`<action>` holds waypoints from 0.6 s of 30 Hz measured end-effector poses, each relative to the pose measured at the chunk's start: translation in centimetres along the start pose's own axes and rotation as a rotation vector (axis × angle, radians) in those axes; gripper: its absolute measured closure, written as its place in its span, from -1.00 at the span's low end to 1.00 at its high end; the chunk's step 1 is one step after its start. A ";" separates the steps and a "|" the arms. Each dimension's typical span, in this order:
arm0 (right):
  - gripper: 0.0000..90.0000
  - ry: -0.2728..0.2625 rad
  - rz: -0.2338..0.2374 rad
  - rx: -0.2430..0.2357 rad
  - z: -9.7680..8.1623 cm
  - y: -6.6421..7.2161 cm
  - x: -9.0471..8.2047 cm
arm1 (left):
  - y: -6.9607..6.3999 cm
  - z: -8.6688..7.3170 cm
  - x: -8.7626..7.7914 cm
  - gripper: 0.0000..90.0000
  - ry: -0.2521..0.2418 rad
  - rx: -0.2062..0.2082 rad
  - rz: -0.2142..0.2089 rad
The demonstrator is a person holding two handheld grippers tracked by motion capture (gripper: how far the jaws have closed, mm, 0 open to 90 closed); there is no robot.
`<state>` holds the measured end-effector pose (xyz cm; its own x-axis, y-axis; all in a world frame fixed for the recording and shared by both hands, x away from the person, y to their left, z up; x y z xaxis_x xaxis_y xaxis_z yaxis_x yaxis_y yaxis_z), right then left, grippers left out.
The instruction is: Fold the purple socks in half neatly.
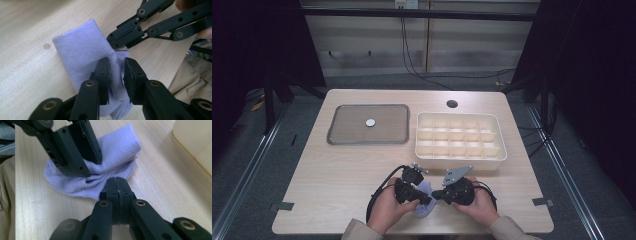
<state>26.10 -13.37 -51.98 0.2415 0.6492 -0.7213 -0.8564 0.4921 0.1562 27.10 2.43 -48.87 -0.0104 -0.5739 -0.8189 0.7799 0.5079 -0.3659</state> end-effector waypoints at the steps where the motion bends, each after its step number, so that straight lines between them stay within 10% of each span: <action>1: 1.00 -0.001 0.000 0.000 0.0 0.0 0.0 | 0.0 0.0 0.0 0.56 -0.006 -0.008 -0.004; 18: 1.00 -0.001 -0.004 0.005 0.1 0.0 0.0 | 0.3 0.3 -1.5 0.62 -0.027 -0.036 -0.041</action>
<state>26.16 -13.32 -51.98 0.2453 0.6475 -0.7215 -0.8532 0.4975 0.1565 27.50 3.21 -47.61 -0.0249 -0.6116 -0.7908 0.7561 0.5059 -0.4151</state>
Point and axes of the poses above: each handheld gripper's, and its own axes: x roughly forward along the jaws, z roughly out of its top, y roughly to its left, the point moved 3 cm from there along x, roughly forward along the jaws, and after that the axes turned 4 degrees about x, right-handed, at the moved point
